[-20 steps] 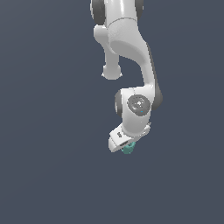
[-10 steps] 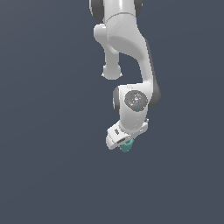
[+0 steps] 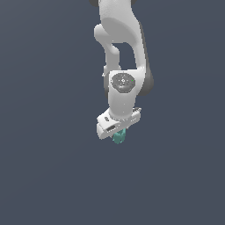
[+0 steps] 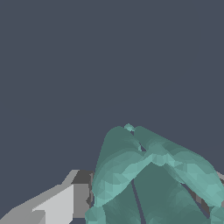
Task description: Pick up the object and move it to a goal position.
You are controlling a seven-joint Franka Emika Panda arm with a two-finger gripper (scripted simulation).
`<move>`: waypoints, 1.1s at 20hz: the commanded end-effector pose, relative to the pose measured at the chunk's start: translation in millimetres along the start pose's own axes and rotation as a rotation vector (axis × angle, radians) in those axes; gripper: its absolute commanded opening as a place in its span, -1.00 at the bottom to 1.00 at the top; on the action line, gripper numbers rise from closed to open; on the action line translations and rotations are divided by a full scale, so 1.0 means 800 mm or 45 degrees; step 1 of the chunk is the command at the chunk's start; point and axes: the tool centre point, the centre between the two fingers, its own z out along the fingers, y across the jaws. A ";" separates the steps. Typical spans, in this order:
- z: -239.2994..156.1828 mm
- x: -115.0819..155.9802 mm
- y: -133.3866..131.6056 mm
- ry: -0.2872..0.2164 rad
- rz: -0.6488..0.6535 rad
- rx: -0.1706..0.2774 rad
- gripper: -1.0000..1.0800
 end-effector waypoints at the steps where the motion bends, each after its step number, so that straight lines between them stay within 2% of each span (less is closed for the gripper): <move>1: -0.020 -0.023 0.010 0.001 0.001 -0.001 -1.00; 22: -0.211 -0.233 0.104 0.004 0.001 0.002 -1.00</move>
